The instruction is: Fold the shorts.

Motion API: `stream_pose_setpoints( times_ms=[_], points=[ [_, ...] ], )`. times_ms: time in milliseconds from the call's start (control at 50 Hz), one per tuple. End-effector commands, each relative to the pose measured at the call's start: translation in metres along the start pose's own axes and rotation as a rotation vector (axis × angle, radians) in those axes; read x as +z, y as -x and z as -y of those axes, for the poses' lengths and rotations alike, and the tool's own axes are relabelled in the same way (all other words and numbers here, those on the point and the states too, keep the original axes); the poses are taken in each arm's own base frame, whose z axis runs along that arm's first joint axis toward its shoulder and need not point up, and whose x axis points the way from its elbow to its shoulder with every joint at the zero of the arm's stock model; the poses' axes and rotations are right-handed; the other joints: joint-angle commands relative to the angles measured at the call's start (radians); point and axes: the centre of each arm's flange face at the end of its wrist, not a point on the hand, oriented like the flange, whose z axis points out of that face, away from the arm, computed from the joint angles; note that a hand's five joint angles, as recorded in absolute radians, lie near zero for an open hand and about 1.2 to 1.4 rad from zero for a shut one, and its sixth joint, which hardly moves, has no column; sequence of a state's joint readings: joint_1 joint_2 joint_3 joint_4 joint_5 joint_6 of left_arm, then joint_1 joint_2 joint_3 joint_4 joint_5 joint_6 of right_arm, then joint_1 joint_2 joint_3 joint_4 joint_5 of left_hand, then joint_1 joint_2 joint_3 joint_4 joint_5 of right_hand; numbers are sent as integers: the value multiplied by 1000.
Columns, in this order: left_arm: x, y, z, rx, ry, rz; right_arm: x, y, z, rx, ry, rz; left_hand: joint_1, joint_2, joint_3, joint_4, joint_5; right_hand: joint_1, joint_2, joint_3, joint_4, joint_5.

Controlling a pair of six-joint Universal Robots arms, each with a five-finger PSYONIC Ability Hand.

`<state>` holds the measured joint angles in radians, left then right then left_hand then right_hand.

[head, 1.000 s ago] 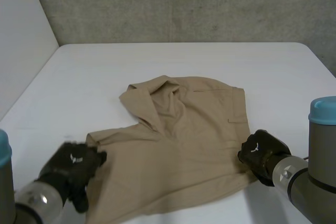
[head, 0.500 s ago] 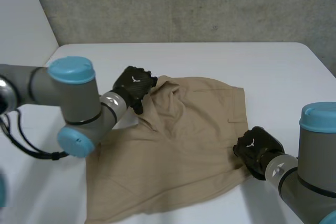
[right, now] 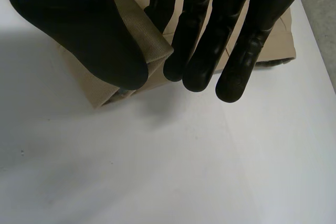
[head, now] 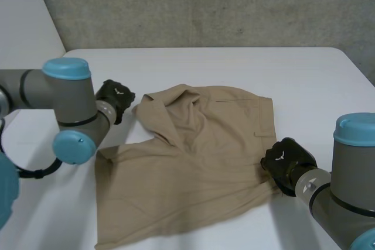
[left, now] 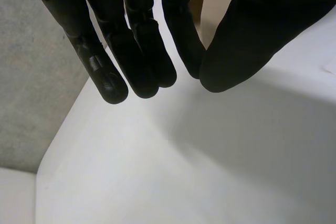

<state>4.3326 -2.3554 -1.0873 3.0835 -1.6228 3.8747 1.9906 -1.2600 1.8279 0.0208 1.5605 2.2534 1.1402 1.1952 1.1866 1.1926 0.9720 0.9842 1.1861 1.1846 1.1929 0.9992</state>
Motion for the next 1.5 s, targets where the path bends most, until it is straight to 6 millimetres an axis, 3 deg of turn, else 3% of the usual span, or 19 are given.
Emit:
stream_pose_setpoints(
  times_ms=[20,60,160,300,440,500,520,660,820,1000,1040,1060,1100,1180,1340,1420,1500],
  points=[
    [-19,6,22,-10,-114,-13,0,0,1,-1,-1,0,-438,-493,-484,-490,-444,412,210,212,203,223],
    [-18,3,30,-30,-185,-37,0,0,1,-2,-3,-1,-693,-748,-740,-746,-700,412,210,212,203,223],
    [-8,-1,46,-79,-300,-106,-1,2,1,-4,-3,5,-809,-864,-855,-861,-815,412,210,212,203,223],
    [13,-28,37,-80,-302,-237,-1,1,-1,1,4,3,-809,-864,-856,-862,-816,412,210,212,203,223],
    [24,-41,27,-84,-271,-330,-1,1,-1,2,1,1,-798,-853,-844,-850,-804,412,210,212,203,223],
    [28,-40,26,-73,-259,-332,0,0,0,2,0,0,-686,-741,-733,-739,-693,412,210,212,203,223],
    [29,-39,25,-72,-249,-331,0,1,-1,2,2,2,-477,-532,-523,-529,-483,412,210,212,203,223],
    [30,-28,21,-78,-187,-294,0,0,-1,2,1,1,255,200,209,203,249,412,210,212,203,223],
    [19,-5,10,11,-62,-147,0,0,-1,2,1,1,256,201,210,204,250,412,210,212,203,223],
    [0,-5,-14,50,-6,-152,-1,2,-1,1,3,6,256,201,210,204,250,412,210,212,203,223],
    [-5,-5,-17,48,4,-160,-1,2,-1,1,3,6,140,85,93,87,133,412,210,212,203,223],
    [-9,-6,-17,45,7,-164,-1,2,-1,1,2,7,-102,-157,-149,-155,-109,412,210,212,203,223],
    [-11,-5,-16,44,4,-161,-1,2,-1,0,1,7,-350,-405,-397,-403,-357,412,210,212,203,223],
    [-13,5,-6,49,-27,-112,-1,3,-1,0,3,10,-389,-444,-436,-442,-396,412,210,212,203,223],
    [-8,26,19,62,-119,49,0,5,-2,-1,6,15,-698,-753,-744,-750,-704,412,210,212,203,223],
    [-2,23,35,66,-200,82,1,4,-2,1,7,12,-692,-747,-738,-744,-698,412,210,212,203,223],
    [10,2,40,71,-266,2,1,3,-3,1,9,13,-648,-703,-694,-700,-654,412,210,212,203,223]
  ],
)
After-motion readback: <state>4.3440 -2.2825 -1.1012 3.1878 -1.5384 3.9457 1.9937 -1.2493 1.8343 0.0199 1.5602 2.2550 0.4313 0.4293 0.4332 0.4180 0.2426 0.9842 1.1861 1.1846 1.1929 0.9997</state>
